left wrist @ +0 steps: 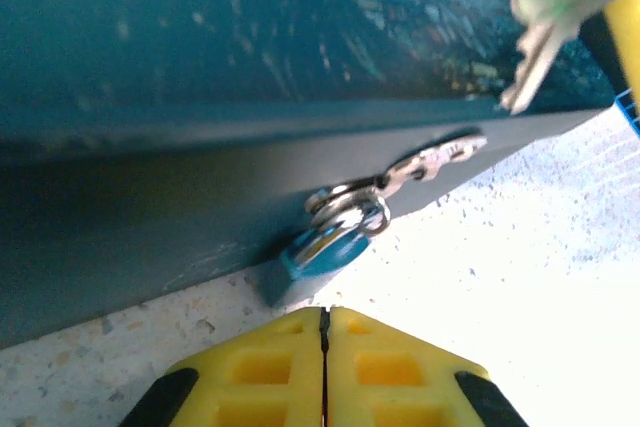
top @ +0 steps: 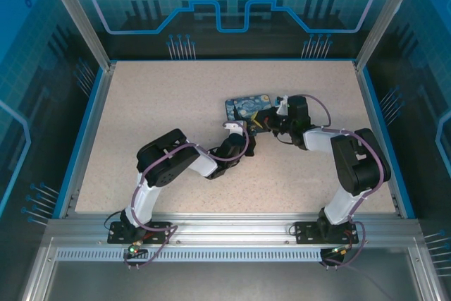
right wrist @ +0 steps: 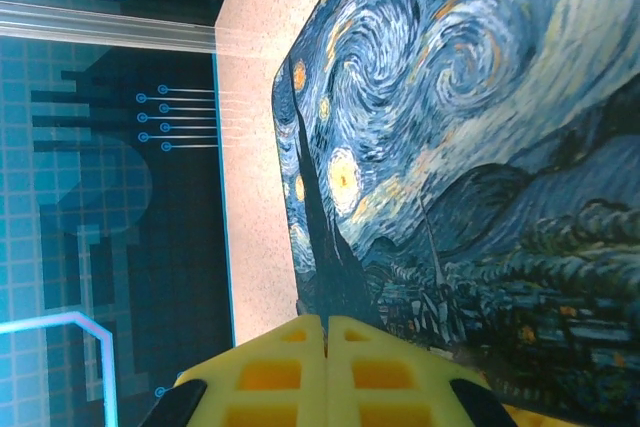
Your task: Unlock the padlock with the key
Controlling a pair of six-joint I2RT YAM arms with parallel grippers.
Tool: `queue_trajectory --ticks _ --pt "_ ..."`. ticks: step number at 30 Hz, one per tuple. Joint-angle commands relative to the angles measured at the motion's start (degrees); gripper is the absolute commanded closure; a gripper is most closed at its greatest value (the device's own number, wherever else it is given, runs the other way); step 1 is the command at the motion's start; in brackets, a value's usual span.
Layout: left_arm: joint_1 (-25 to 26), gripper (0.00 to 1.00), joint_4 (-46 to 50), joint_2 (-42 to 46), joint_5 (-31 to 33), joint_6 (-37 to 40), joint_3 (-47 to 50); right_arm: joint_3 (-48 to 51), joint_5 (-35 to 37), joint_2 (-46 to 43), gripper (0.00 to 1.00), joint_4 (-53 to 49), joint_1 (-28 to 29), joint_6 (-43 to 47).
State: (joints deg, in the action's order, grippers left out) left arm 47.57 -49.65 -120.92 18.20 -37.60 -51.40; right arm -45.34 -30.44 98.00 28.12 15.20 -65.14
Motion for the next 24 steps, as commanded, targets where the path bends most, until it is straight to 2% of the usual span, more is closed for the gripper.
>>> queue_trajectory --ticks 1,4,10,17,20,24 --pt "-0.46 0.95 -0.47 0.99 -0.49 -0.84 0.87 -2.49 -0.76 -2.58 1.00 -0.65 -1.00 0.16" --pt "-0.55 0.91 -0.71 1.81 -0.54 -1.07 1.54 -3.56 -0.68 -3.25 1.00 -2.41 -1.48 1.19" --pt "-0.70 0.67 -1.93 3.34 -0.83 -0.19 4.08 -4.76 -1.15 -3.17 1.00 -3.27 -3.61 1.06" --pt "-1.15 0.42 -1.07 8.81 -1.23 1.04 9.64 -12.59 -0.45 0.31 1.00 -7.35 -5.51 3.53" --pt "-1.60 0.34 -0.63 11.29 -1.18 1.10 12.19 -16.48 -0.24 4.33 1.00 -8.00 -6.32 3.53" --pt "-1.86 0.31 1.04 14.76 -0.86 1.39 15.17 -22.84 -0.33 10.73 1.00 -9.55 -7.46 3.93"
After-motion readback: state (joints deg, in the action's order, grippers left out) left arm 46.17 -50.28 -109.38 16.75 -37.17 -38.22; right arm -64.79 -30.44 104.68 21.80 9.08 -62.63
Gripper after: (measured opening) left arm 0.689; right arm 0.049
